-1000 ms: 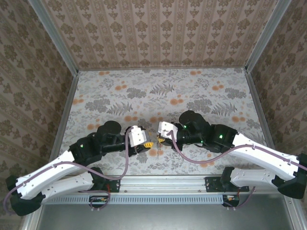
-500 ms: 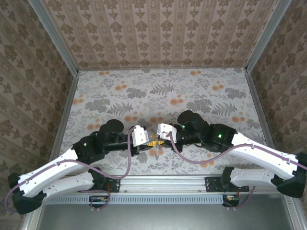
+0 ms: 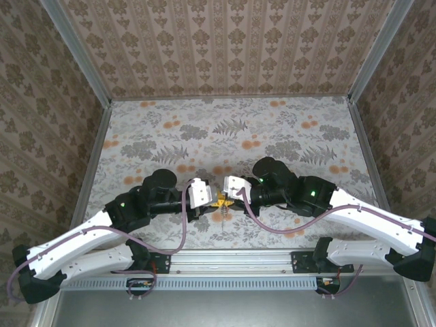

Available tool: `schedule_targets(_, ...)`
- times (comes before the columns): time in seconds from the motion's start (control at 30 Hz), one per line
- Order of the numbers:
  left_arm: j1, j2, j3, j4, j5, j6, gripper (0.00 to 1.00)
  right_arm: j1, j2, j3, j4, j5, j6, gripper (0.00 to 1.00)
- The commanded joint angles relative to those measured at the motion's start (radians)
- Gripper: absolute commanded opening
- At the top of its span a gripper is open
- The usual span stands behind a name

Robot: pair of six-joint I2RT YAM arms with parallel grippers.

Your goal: Put the keys on the keyring

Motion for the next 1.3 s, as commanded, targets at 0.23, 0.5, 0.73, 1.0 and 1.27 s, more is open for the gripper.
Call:
schedule_targets(0.23,-0.007,0.018,0.013,0.001,0.055,0.003,0.0,0.011,-0.065,-0.027,0.091,-0.071,-0.008,0.0)
schedule_targets(0.5,0.012,-0.062,-0.008,0.128,0.188,-0.059,0.0,0.011,-0.098,-0.096,0.186,-0.14,0.048,0.24)
schedule_targets(0.73,0.015,-0.121,-0.024,0.202,0.232,-0.093,0.0,0.011,-0.13,-0.128,0.254,-0.165,0.064,0.21)
schedule_targets(1.0,0.019,-0.163,-0.077,0.32,0.26,-0.152,0.0,0.01,-0.133,-0.127,0.276,-0.16,0.075,0.01)
schedule_targets(1.27,0.0,-0.119,-0.004,0.051,0.103,-0.076,0.06,0.009,-0.164,-0.118,0.27,-0.085,0.043,0.0)
